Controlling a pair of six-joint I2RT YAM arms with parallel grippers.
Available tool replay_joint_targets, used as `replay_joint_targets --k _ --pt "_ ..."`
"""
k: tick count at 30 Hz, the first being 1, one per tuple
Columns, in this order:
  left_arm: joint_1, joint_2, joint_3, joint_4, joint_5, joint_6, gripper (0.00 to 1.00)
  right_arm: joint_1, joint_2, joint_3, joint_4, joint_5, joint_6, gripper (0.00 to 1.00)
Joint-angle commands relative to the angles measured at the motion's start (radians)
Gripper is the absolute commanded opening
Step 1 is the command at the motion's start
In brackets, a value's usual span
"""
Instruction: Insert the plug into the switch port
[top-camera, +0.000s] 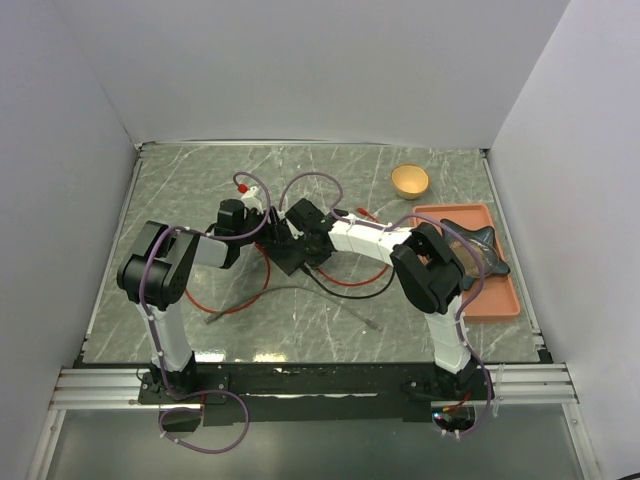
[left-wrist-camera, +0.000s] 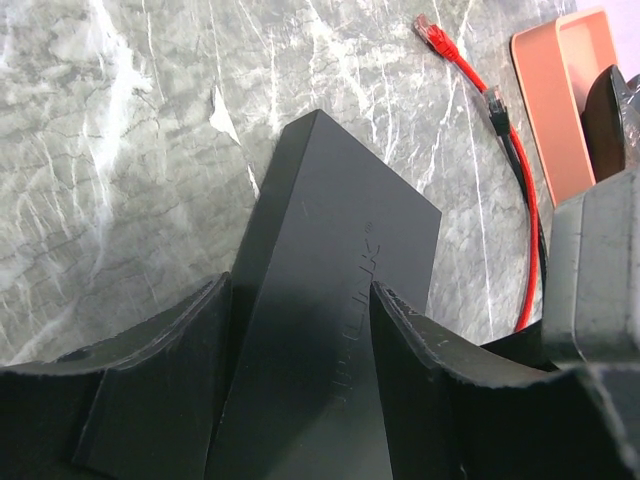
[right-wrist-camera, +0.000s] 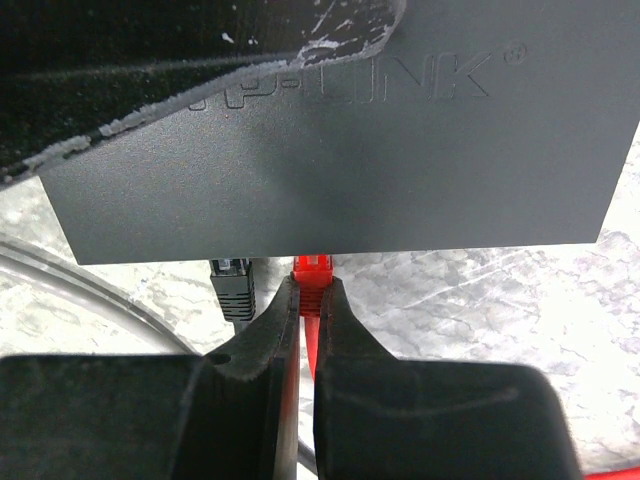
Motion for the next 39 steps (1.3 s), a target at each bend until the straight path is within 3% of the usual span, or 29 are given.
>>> replay_joint_targets --k 1,10,21,25,31,36,39 --pt "-0.059 0.016 -0.01 -0.039 0.286 -0.049 0.57 -0.014 -0.047 0.022 0.457 -0.028 0.049 0.0" --pt "-0.074 0.056 0.008 -0.064 0.329 -0.03 0.46 -0.042 -0.067 -0.006 0.616 -0.079 0.057 0.0" --pt "-0.097 0.069 0.032 -0.113 0.353 -0.001 0.42 -0.056 -0.004 0.12 0.577 -0.071 0.07 0.0" --pt "-0.105 0.061 0.036 -0.137 0.364 0.037 0.43 -0.057 0.036 0.193 0.483 -0.048 0.077 0.0" --pt "-0.093 0.049 0.042 -0.164 0.286 0.034 0.46 -0.056 -0.014 0.126 0.482 -0.042 0.069 0.0" --pt "-0.038 0.006 0.08 -0.229 0.167 0.028 0.57 -0.057 -0.054 0.039 0.445 -0.036 0.078 0.0" --pt "-0.015 -0.01 0.169 -0.349 0.079 0.071 0.65 -0.056 -0.08 -0.027 0.451 -0.034 0.098 0.09"
